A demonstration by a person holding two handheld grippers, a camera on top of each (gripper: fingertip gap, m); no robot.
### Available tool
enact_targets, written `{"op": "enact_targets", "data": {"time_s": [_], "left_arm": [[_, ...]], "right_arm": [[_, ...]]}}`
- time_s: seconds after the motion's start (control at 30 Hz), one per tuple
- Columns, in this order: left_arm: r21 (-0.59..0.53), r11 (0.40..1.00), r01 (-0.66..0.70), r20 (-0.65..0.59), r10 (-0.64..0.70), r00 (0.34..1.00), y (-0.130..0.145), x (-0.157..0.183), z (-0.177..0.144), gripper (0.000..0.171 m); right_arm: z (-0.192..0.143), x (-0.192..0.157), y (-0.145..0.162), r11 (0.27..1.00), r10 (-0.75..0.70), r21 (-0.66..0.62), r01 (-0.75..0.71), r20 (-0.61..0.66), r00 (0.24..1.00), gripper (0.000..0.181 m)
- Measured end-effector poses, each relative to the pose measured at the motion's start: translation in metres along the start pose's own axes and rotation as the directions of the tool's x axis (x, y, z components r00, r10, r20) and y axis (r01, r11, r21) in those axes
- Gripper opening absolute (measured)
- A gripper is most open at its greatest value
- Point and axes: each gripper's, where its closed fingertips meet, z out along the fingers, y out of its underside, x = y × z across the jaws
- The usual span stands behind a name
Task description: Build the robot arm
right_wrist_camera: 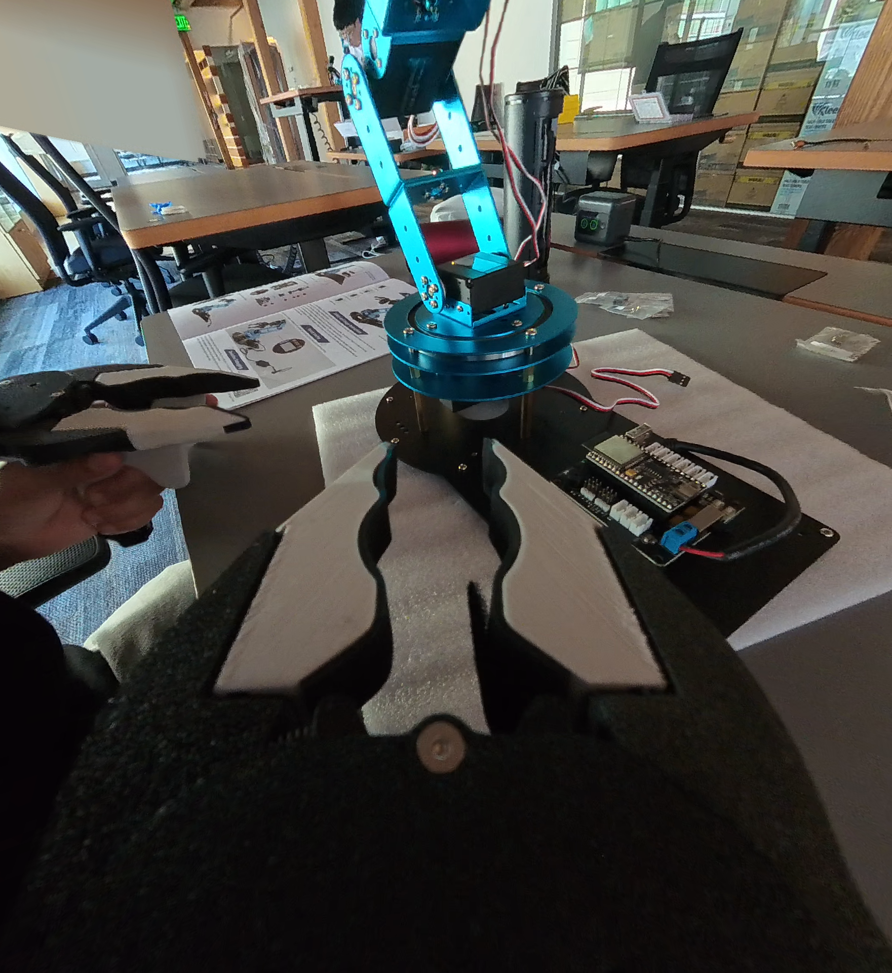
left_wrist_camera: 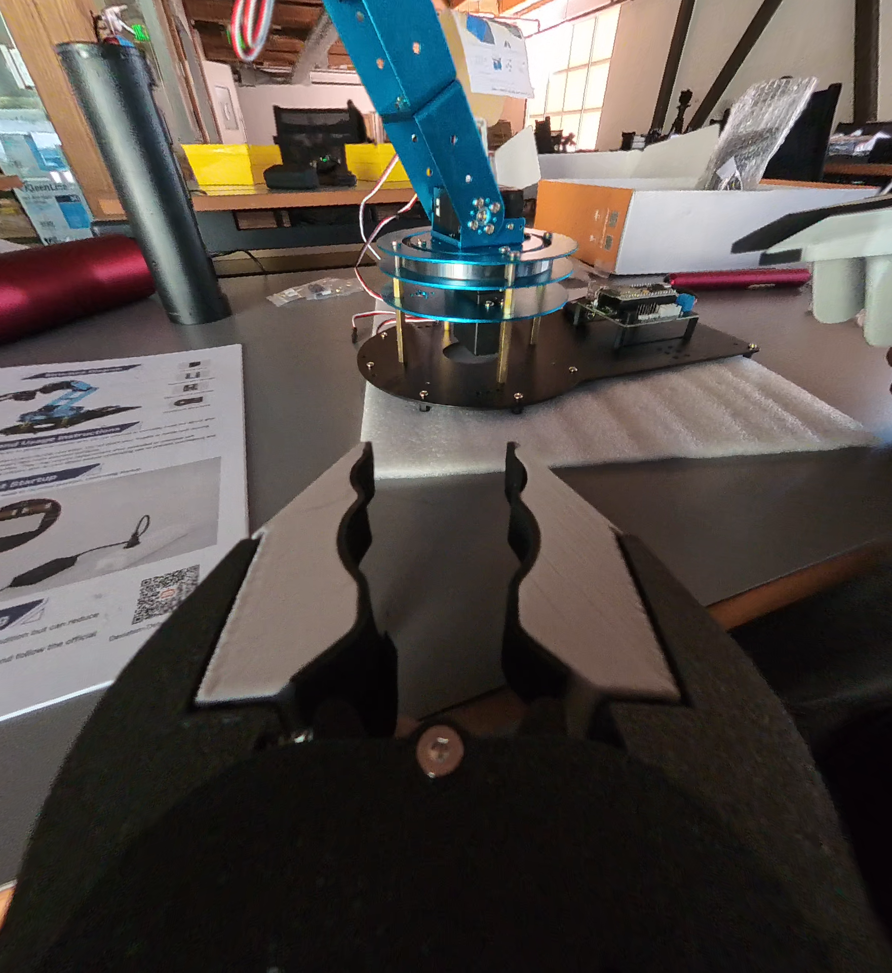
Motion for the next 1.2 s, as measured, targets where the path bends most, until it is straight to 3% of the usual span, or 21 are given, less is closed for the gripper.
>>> {"op": "enact_targets", "data": {"time_s": [0.23,1.2], "left_arm": [[0.037,0.999,0.010,0.009,-0.011,1.000,-0.0018,-0.0019,-0.0014,0.047],[0.013,1.000,0.008,-0.005,-0.008,1.000,-0.0005,-0.0006,0.0014,0.043]], "right_arm": [[-0.0005,0.0016,-0.0003,1.000,0.012,0.005,-0.012,-0.002,1.000,0.031],[0.0018,0.0039,0.0026,1.000,0.024,-0.014,-0.024,-0.009,1.000,0.031]]}}
